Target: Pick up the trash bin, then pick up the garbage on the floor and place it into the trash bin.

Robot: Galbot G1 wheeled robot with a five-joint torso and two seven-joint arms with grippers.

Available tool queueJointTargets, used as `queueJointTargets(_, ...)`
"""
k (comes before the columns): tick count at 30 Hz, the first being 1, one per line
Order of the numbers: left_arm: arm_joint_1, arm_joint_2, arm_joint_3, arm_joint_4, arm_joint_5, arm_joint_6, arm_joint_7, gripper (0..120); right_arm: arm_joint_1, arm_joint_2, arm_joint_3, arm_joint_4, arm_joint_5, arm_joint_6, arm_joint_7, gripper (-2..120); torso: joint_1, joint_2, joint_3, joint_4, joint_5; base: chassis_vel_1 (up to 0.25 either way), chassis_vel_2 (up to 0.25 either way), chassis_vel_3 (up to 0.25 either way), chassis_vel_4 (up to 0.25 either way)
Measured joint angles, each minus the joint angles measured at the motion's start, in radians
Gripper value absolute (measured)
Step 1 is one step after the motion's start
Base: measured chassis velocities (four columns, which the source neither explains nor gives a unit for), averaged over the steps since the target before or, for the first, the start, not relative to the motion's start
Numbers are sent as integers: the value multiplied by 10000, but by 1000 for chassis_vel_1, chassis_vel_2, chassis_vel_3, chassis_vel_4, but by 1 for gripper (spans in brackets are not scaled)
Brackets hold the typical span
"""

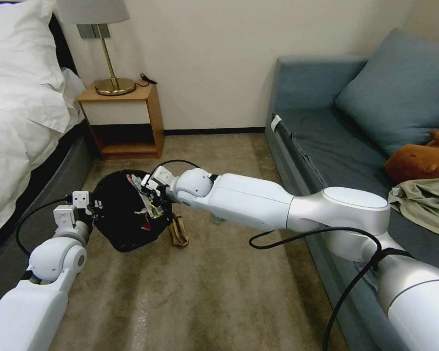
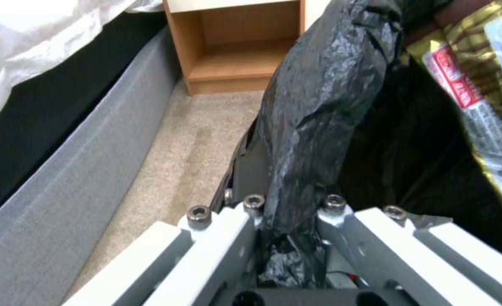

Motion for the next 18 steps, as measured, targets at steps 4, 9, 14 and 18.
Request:
queueJointTargets(4, -94, -8, 1, 33, -19, 8, -2, 2, -50, 47, 47, 165, 10, 22, 67, 33, 0, 0, 0, 2, 0, 0, 0, 0, 0)
queueJointTargets(9, -184, 73, -55, 282, -92, 35, -3, 2, -380, 133, 411, 376, -78, 299, -122, 54, 0, 0, 0, 1, 0, 0, 0, 0, 0)
queueJointTargets(14, -194, 147, -58, 353, -103, 55, -4, 2, -652, 134, 732, 532, -140, 359, -91, 67, 0, 0, -1, 4, 0, 0, 0, 0, 0)
queueJointTargets(18, -238, 151, -53, 418, -124, 91, -5, 2, -816, 106, 1163, 627, -163, 376, 209, 83, 0, 0, 0, 1, 0, 0, 0, 0, 0)
